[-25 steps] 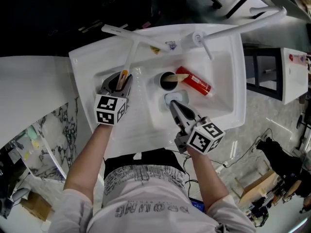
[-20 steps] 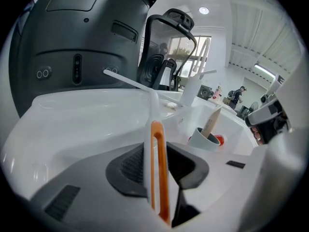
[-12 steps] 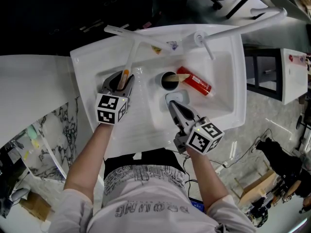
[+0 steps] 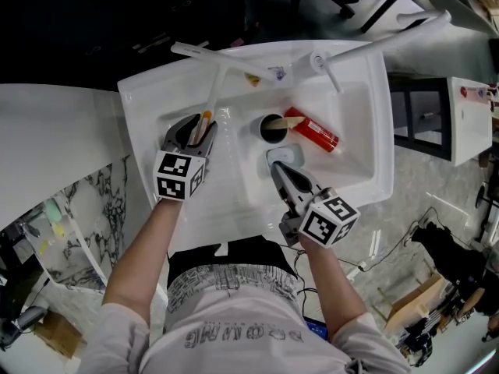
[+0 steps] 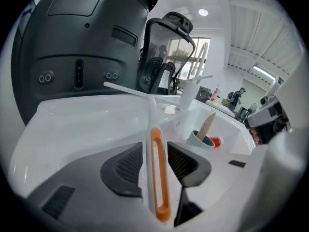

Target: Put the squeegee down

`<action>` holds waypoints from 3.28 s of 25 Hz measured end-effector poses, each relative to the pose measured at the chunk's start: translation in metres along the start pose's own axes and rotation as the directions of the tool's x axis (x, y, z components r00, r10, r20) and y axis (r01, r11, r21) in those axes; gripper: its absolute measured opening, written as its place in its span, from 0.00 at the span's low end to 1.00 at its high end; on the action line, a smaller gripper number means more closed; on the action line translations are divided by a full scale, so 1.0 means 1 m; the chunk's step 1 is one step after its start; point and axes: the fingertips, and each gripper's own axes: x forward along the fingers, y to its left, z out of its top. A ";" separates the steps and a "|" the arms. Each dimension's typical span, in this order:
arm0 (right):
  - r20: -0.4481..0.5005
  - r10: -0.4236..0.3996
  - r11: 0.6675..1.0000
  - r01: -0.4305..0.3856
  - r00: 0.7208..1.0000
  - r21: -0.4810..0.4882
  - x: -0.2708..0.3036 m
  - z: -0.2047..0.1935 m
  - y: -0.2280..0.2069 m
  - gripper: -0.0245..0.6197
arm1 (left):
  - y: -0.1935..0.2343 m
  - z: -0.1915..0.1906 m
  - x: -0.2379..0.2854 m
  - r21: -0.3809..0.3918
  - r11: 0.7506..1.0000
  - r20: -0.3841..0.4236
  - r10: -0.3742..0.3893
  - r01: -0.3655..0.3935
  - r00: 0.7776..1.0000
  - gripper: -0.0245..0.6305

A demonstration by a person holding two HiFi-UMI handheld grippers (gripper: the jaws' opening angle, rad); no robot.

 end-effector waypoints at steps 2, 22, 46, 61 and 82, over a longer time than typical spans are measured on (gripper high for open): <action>0.003 0.001 1.000 -0.001 1.000 -0.003 0.000 0.000 0.003 0.05 | -0.001 0.003 -0.003 0.002 1.000 0.008 0.000 0.000 1.000 0.29; 0.043 0.004 0.999 -0.002 0.999 -0.041 -0.011 -0.004 0.038 0.05 | -0.016 0.037 -0.052 0.027 0.999 0.106 -0.024 0.021 0.994 0.29; 0.115 0.006 0.995 0.005 0.993 -0.099 -0.030 -0.020 0.097 0.05 | -0.041 0.063 -0.155 0.083 0.994 0.214 -0.082 0.065 0.973 0.27; 0.168 0.010 0.991 0.012 0.986 -0.131 -0.039 -0.023 0.129 0.05 | -0.059 0.080 -0.215 0.120 0.987 0.295 -0.138 0.106 0.946 0.16; 0.217 0.002 0.989 0.031 0.976 -0.147 -0.045 -0.019 0.154 0.05 | -0.074 0.111 -0.265 0.170 0.971 0.356 -0.221 0.170 0.908 0.10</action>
